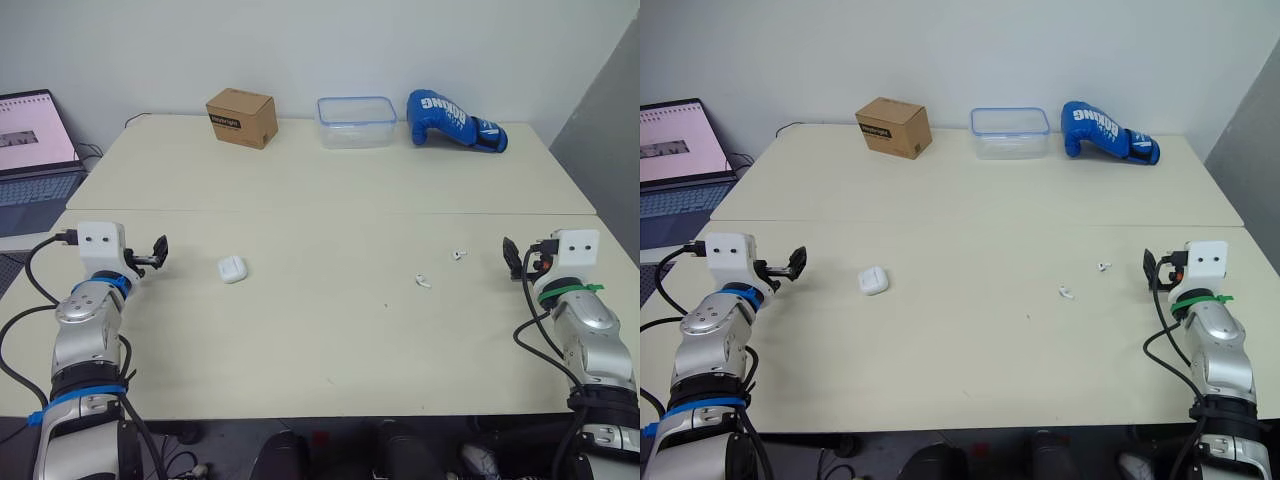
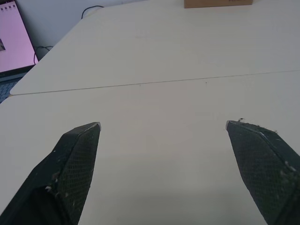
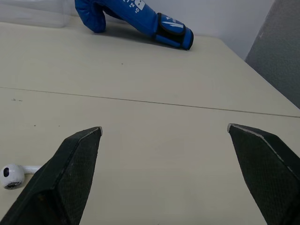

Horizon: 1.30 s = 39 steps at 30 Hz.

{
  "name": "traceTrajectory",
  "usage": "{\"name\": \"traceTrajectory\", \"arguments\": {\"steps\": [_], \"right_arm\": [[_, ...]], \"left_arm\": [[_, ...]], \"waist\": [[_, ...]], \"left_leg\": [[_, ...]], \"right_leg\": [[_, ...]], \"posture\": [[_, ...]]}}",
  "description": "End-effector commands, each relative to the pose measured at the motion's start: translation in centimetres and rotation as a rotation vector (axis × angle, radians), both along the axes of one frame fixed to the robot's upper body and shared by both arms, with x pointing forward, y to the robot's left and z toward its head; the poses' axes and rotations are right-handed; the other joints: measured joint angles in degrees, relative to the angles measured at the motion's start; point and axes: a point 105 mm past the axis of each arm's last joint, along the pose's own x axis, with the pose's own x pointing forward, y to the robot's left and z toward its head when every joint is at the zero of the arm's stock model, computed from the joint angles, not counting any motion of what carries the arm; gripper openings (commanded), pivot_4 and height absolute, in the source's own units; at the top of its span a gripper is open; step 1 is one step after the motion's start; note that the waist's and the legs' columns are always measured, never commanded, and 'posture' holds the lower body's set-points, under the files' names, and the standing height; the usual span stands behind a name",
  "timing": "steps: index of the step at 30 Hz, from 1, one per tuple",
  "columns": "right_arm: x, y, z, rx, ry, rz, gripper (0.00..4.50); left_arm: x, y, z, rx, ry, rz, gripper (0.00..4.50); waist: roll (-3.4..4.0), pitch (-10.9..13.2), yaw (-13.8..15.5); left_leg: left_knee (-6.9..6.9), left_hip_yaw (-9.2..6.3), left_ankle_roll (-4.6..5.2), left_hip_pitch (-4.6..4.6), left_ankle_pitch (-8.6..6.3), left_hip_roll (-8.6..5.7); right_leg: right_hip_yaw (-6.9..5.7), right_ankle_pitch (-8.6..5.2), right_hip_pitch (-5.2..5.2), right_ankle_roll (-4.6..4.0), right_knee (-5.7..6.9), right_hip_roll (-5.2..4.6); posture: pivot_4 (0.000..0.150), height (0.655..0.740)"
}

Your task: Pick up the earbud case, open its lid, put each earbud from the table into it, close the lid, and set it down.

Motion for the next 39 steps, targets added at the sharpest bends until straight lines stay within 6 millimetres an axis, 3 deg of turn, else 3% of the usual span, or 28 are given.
{"name": "traceTrajectory", "arguments": {"steps": [1,10,15,19,22,25,27,30,35,39], "right_arm": [[0.0,-0.9,2.0,-0.001,-0.068,-0.03,4.5],[0.2,-1.4,2.8,0.035,-0.092,-0.043,4.5],[0.6,-0.5,3.3,0.004,-0.098,0.0,4.5],[1.5,3.9,4.1,-0.103,-0.091,0.212,4.5],[1.9,8.8,5.2,-0.1,-0.106,0.447,4.5],[1.4,13.9,6.1,-0.025,-0.114,0.69,4.5],[-0.1,18.1,6.7,0.036,-0.102,0.914,4.5],[-2.2,22.6,7.0,0.107,-0.07,1.15,4.5],[-4.8,26.7,6.5,0.064,-0.001,1.391,4.5],[-6.2,28.5,6.1,0.002,0.031,1.488,4.5]], "left_arm": [[-0.4,1.1,1.7,-0.004,-0.05,0.017,4.48],[-0.4,1.4,2.4,0.025,-0.06,-0.001,4.48],[-0.3,0.9,3.4,0.005,-0.065,-0.084,4.48],[-0.2,-1.2,5.9,0.006,-0.047,-0.313,4.48],[-0.4,-3.8,6.9,-0.003,0.051,-0.536,4.48],[-1.3,-6.7,6.5,0.012,0.184,-0.755,4.48],[-1.7,-8.5,5.8,0.039,0.282,-0.884,4.48],[-1.7,-9.8,4.3,0.13,0.413,-0.993,4.48],[-0.6,-10.1,2.6,0.261,0.53,-1.063,4.48],[0.3,-10.3,1.6,0.335,0.583,-1.083,4.48]], "waist": [[0.0,0.0,0.0],[0.0,0.0,0.0],[0.0,0.0,0.0],[-0.01,0.0,-0.2],[0.0,0.0,-0.2],[0.01,0.0,-0.1],[0.01,0.0,-0.1],[0.0,0.0,0.0],[-0.01,0.0,0.2],[-0.01,0.0,0.3]], "left_leg": [[0.0,0.0,0.0,0.0,0.0,0.0],[0.0,0.0,0.0,0.01,0.0,0.0],[0.0,0.0,0.0,0.0,0.0,0.0],[0.0,0.01,0.0,0.01,0.0,0.01],[0.01,0.01,0.0,0.0,0.0,0.01],[0.01,-0.01,0.0,0.0,0.0,-0.01],[0.0,-0.03,0.0,0.0,0.0,-0.02],[0.01,-0.07,0.03,-0.03,-0.02,-0.01],[0.11,-0.13,0.26,-0.07,-0.14,-0.03],[0.14,-0.13,0.27,-0.19,-0.15,-0.04]], "right_leg": [[0.0,0.0,0.0,0.0,0.0,0.0],[0.0,0.0,0.01,0.0,0.0,0.0],[0.0,0.0,0.01,0.0,0.0,0.0],[-0.01,0.0,-0.01,0.0,0.02,0.02],[-0.01,-0.01,-0.02,0.0,0.02,0.04],[0.0,-0.02,-0.01,0.02,0.01,0.06],[0.0,-0.05,-0.01,0.06,0.01,0.08],[0.0,-0.06,-0.01,0.05,0.02,0.12],[-0.01,-0.05,-0.01,0.04,0.03,0.21],[-0.01,-0.05,-0.12,0.04,0.02,0.19]], "posture": [[0.15,0.74],[0.15,0.74],[0.15,0.74],[0.15,0.74],[0.15,0.74],[0.15,0.74],[0.15,0.74],[0.15,0.74],[0.15,0.74],[0.15,0.74]]}}
